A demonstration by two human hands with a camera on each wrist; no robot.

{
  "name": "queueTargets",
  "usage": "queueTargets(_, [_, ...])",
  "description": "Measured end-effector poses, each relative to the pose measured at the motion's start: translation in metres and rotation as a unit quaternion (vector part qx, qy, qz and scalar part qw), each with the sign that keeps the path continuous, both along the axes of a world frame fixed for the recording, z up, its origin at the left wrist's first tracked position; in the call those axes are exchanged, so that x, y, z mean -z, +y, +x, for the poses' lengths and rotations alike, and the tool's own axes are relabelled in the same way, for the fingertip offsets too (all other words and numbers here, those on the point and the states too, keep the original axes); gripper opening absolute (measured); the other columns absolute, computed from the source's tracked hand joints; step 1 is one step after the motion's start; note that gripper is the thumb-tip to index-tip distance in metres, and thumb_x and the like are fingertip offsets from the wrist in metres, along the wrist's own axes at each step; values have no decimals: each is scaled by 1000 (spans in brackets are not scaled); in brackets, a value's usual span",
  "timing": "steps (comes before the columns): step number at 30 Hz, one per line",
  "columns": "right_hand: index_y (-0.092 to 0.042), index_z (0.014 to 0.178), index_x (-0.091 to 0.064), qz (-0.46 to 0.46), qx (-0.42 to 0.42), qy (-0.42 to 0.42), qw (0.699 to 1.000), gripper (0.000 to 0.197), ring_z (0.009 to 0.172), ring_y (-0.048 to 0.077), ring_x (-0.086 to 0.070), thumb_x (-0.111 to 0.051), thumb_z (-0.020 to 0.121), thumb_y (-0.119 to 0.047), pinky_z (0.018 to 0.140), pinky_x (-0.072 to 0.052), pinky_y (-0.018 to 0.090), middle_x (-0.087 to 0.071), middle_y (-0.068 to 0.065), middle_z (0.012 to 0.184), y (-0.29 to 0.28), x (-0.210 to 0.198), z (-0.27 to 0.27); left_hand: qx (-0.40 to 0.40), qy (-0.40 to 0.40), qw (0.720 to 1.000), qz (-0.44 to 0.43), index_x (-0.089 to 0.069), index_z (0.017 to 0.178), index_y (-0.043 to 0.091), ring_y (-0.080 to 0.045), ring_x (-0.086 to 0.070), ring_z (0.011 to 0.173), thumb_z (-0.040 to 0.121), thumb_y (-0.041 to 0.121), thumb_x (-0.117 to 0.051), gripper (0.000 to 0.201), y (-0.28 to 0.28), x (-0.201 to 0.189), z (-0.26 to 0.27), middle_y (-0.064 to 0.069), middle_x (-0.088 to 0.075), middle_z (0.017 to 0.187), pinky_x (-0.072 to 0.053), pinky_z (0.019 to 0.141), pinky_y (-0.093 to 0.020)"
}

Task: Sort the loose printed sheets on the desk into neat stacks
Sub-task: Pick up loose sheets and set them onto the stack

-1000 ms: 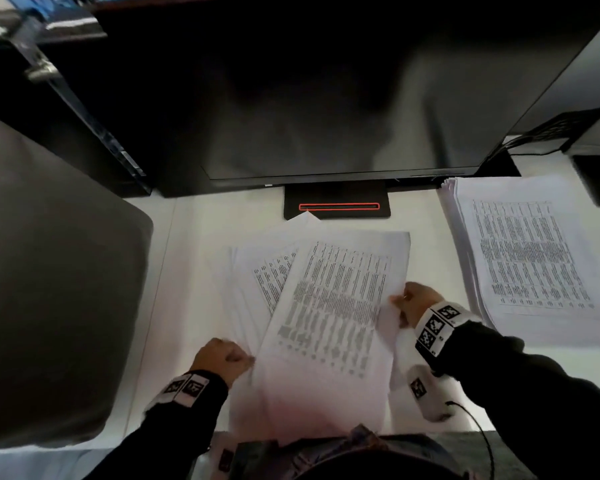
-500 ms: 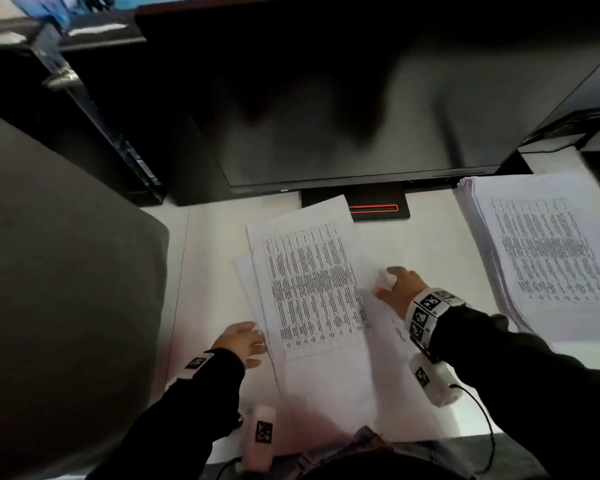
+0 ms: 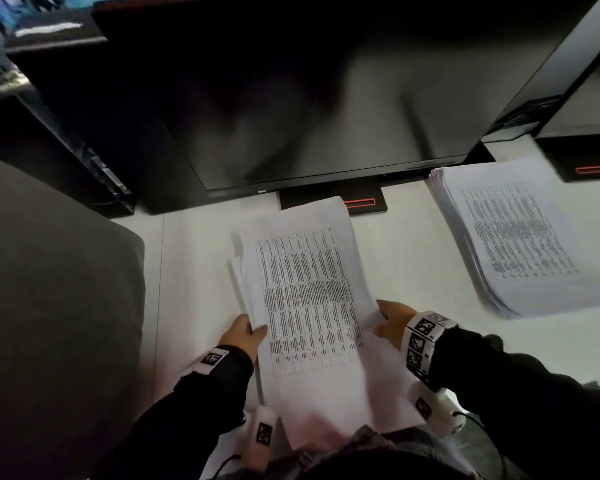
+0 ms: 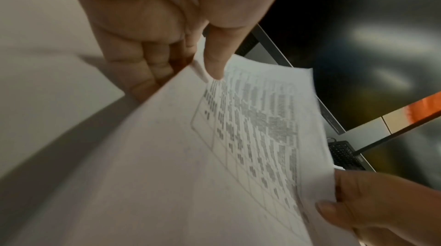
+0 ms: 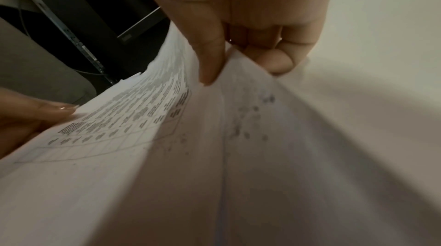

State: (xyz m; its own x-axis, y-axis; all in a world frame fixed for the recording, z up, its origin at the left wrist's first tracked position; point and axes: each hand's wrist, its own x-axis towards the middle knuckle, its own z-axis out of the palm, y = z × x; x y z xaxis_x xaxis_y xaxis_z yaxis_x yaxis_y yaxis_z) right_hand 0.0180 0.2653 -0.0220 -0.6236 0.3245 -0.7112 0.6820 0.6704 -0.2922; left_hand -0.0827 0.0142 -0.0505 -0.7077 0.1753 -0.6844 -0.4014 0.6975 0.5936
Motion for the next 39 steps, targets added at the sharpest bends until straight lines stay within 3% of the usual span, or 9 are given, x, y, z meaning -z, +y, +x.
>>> queueTargets(5, [-9, 124, -49, -41, 65, 80, 994, 44, 113, 22, -56, -64, 83, -17, 84, -38, 21, -61, 7, 116, 8, -8, 9, 17, 55, 997, 46, -49, 119, 16, -21, -61, 97, 89, 6, -53, 32, 11, -19, 0, -1, -62, 107, -44, 96, -32])
queueTargets(11, [-10, 126, -52, -145, 191, 254, 937, 44, 113, 25, -59, -58, 87, -29, 103, -42, 45, -64, 9, 121, 19, -47, 4, 58, 111, 986, 107, -39, 135, 22, -16, -54, 115, 90, -3, -44, 52, 29, -62, -8, 4, -57, 122, -36, 108, -34])
queueTargets(15, [-12, 126, -51, -107, 227, 344, 905, 33, 106, 19, -57, -50, 93, -19, 97, -41, 31, -63, 3, 114, 18, -91, 1, -14, 175, 966, 190, -43, 131, 27, -13, -54, 113, 94, 5, -42, 43, 50, -111, -9, 9, -58, 119, -38, 105, -32])
queueTargets(20, [-14, 131, -46, -169, 284, 489, 807, 37, 107, 3, -54, -48, 94, -10, 96, -42, 17, -59, -8, 116, 12, -121, 6, -65, 253, 935, 240, -40, 127, 30, -11, -54, 107, 93, 4, -39, 43, 69, -147, 11, 8, -58, 118, -40, 95, -27])
queueTargets(22, [-16, 136, -37, -169, 264, 476, 822, 47, 108, -1, -49, -53, 92, -13, 94, -40, 14, -52, -13, 117, 11, -121, 10, -67, 250, 941, 216, -38, 119, 28, -16, -54, 104, 86, -6, -37, 47, 75, -142, 20, 5, -57, 115, -40, 89, -25])
queueTargets(25, [-16, 134, -33, -146, 238, 428, 860, 55, 106, 10, -52, -60, 87, -19, 98, -42, 32, -54, -9, 113, 15, -106, 12, -65, 223, 952, 198, -36, 108, 27, -17, -54, 99, 86, -5, -45, 40, 82, -133, 30, 5, -56, 109, -37, 84, -21])
queueTargets(30, [-16, 128, -39, -150, 237, 377, 882, 36, 96, 17, -56, -47, 94, -9, 89, -43, 29, -57, -3, 102, 23, -89, 6, -98, 176, 964, 171, -30, 135, 20, -9, -44, 113, 96, 31, -42, 42, 94, -129, 33, 13, -45, 116, -28, 90, -19])
queueTargets(34, [-23, 111, -43, -139, 232, 368, 890, 23, 83, 16, -59, -47, 93, -8, 71, -44, 22, -60, -3, 90, 46, -87, 8, -126, 160, 969, 140, -17, 147, 17, -14, -27, 138, 98, 32, -37, 55, 106, -117, 28, 4, -29, 150, -19, 101, -19])
queueTargets(39, [-31, 98, -47, -146, 260, 341, 891, 13, 80, 22, -61, -55, 91, -24, 71, -50, 30, -65, 4, 85, 105, -80, 17, -103, 130, 976, 142, -25, 144, 17, -20, -32, 137, 97, 29, -40, 51, 137, -98, 28, 0, -38, 145, -26, 105, -25])
